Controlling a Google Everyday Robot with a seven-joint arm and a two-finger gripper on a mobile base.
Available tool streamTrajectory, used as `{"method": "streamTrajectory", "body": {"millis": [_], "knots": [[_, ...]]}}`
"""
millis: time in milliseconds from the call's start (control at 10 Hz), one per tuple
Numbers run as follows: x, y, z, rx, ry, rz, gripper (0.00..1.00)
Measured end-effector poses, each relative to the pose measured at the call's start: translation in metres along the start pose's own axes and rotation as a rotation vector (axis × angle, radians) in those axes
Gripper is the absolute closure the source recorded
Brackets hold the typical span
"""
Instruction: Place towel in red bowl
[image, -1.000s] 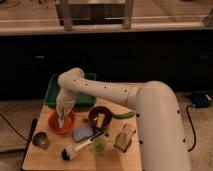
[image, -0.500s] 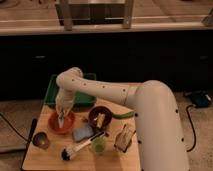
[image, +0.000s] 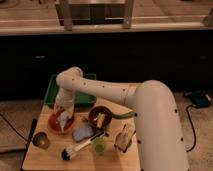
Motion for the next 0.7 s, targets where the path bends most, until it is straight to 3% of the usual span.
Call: {"method": "streamTrajectory", "body": {"millis": [700], "knots": [[-0.0002, 0.0019, -0.0045, 0.03, -0.002, -0.052, 0.2]]}}
